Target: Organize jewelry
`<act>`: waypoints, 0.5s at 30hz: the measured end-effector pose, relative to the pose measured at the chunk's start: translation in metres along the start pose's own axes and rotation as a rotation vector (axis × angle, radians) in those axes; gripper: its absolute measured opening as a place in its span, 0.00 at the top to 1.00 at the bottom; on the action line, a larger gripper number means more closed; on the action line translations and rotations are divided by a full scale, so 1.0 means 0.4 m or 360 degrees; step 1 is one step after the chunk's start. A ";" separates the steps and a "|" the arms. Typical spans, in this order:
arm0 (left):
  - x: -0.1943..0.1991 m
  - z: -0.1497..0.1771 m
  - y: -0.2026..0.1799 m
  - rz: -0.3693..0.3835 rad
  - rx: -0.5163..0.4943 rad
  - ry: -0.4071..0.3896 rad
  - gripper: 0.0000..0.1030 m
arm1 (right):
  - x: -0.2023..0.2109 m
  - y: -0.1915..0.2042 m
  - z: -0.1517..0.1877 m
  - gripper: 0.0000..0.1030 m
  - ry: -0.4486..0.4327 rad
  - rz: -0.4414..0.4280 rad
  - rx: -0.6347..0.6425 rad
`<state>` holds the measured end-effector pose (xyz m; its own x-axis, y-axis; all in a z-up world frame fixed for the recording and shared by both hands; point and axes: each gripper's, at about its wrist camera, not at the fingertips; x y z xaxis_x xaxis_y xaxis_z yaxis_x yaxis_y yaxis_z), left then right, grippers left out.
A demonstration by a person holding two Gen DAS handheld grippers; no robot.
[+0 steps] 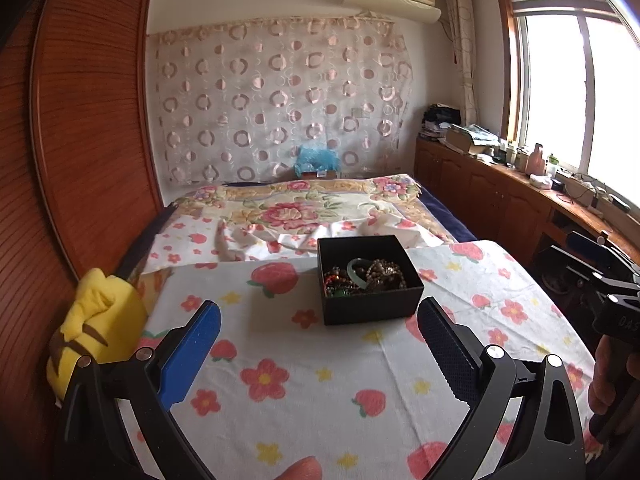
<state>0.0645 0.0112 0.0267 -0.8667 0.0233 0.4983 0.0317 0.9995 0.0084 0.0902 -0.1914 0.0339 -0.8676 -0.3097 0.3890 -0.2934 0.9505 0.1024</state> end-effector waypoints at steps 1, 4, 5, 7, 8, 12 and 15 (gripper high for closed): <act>0.003 0.005 0.001 -0.0002 -0.0001 0.0005 0.08 | 0.009 0.004 0.003 0.03 -0.0006 0.0003 0.0007; 0.011 0.014 0.000 -0.0011 -0.0010 0.0013 0.08 | 0.027 0.014 0.011 0.03 -0.0021 0.0016 0.0020; 0.011 0.016 -0.001 -0.0014 -0.0012 0.0016 0.08 | 0.031 0.017 0.013 0.03 -0.0027 0.0019 0.0024; 0.011 0.019 0.000 -0.0012 -0.0009 0.0019 0.08 | 0.035 0.020 0.016 0.03 -0.0030 0.0028 0.0024; 0.012 0.020 0.000 -0.0009 -0.0005 0.0020 0.08 | 0.036 0.020 0.018 0.03 -0.0029 0.0031 0.0021; 0.013 0.021 -0.001 -0.0012 -0.0007 0.0011 0.08 | 0.035 0.018 0.023 0.03 -0.0022 0.0036 0.0016; 0.017 0.025 -0.007 -0.0008 -0.0008 0.0002 0.08 | 0.033 0.017 0.029 0.03 -0.0018 0.0039 0.0015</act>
<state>0.0536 0.0088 0.0212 -0.8663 0.0183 0.4993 0.0297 0.9994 0.0151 0.0721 -0.1891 0.0293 -0.8789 -0.2869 0.3812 -0.2758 0.9575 0.0845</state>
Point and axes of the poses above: each gripper's, at about its wrist camera, not at the fingertips, and x roughly against the way its jaws point, y to its left, z to its underside
